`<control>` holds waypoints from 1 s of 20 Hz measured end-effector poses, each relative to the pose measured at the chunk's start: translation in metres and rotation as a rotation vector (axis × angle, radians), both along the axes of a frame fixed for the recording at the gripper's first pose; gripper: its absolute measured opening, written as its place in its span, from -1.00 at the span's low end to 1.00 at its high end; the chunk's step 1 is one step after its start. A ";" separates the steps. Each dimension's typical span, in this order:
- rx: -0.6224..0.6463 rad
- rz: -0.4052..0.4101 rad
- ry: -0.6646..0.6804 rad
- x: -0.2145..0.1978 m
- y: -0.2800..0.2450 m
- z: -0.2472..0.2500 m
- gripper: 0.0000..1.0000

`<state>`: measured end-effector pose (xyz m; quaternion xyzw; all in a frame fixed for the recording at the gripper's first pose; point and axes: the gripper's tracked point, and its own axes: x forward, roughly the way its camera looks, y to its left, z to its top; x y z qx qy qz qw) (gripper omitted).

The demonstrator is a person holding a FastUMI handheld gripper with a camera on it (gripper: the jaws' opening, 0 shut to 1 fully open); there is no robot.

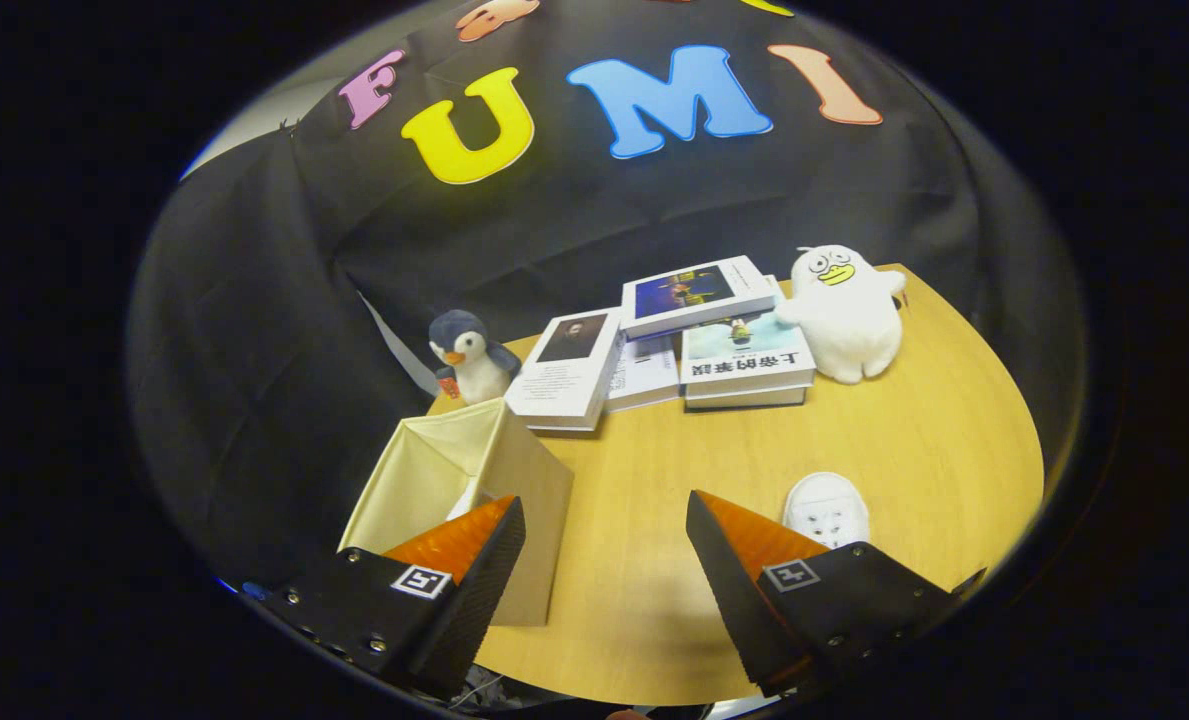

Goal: Open the storage box then place both shoes into the box .Put the left shoe in first, then the right shoe, with the right side of both shoes facing outward in a uniform manner.

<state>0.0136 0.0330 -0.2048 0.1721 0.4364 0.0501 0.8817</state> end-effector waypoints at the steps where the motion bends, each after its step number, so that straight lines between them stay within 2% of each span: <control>1: -0.012 -0.012 0.011 -0.004 -0.012 -0.005 0.95; 10: -0.072 -0.100 0.102 -0.030 -0.106 -0.047 0.95; 20: -0.127 -0.124 0.265 -0.070 -0.154 -0.112 0.96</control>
